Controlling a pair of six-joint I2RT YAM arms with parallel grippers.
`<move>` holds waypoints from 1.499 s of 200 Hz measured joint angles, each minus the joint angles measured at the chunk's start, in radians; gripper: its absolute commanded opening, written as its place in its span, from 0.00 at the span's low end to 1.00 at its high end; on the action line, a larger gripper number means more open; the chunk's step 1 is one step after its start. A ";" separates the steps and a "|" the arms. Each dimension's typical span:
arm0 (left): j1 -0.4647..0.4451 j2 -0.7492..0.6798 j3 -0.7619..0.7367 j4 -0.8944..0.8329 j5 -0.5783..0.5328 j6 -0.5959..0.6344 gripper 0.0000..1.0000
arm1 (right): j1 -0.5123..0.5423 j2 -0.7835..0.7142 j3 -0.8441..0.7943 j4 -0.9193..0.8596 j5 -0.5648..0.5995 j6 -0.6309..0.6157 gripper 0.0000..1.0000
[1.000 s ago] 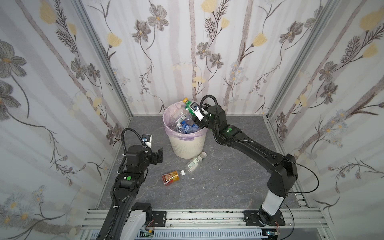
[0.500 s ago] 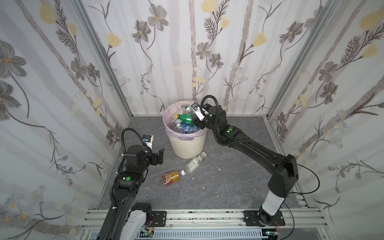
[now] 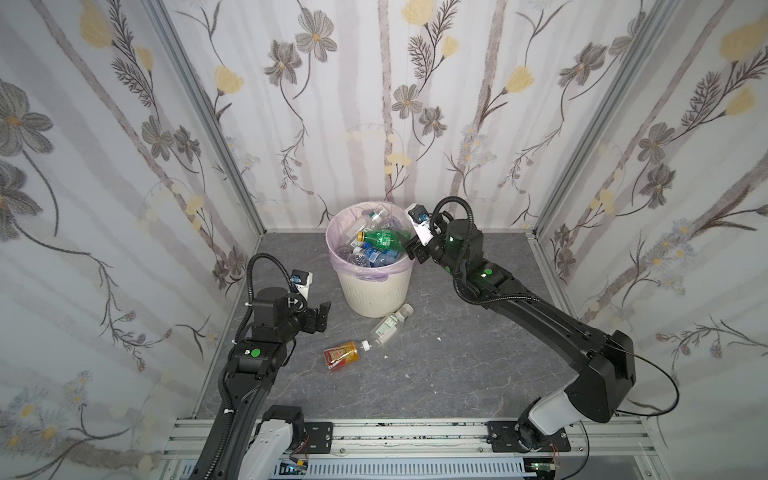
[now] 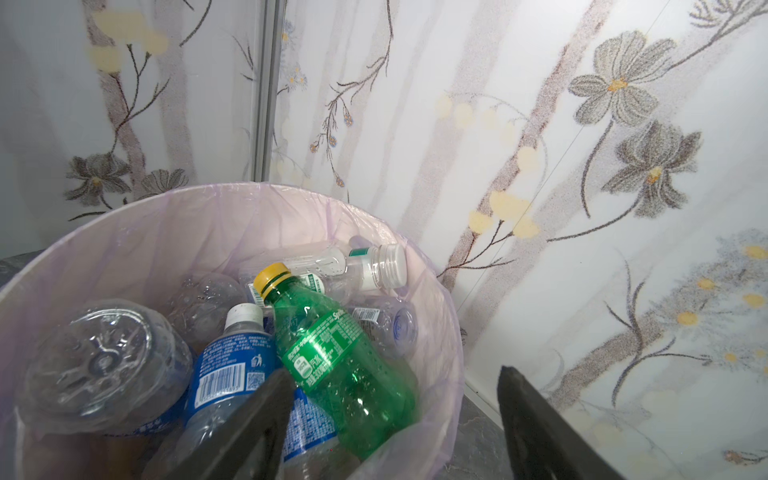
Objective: Put the plastic bottles in the bin
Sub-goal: 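Open the right gripper to drop the Sprite bottle into the bin, then withdraw the right gripper while the left gripper lowers onto the red-and-yellow bottle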
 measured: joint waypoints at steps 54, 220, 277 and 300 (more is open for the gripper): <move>-0.101 0.048 0.029 -0.090 0.038 0.132 0.92 | -0.089 -0.201 -0.259 0.110 -0.041 0.122 0.80; -0.402 0.396 0.023 -0.216 -0.132 0.251 0.85 | -0.193 -0.404 -0.663 0.236 -0.013 0.302 0.83; -0.438 0.506 0.017 -0.215 -0.142 0.250 0.84 | -0.216 -0.437 -0.723 0.251 -0.007 0.323 0.83; -0.448 0.545 0.017 -0.215 -0.149 0.246 0.83 | -0.223 -0.442 -0.729 0.251 -0.007 0.324 0.83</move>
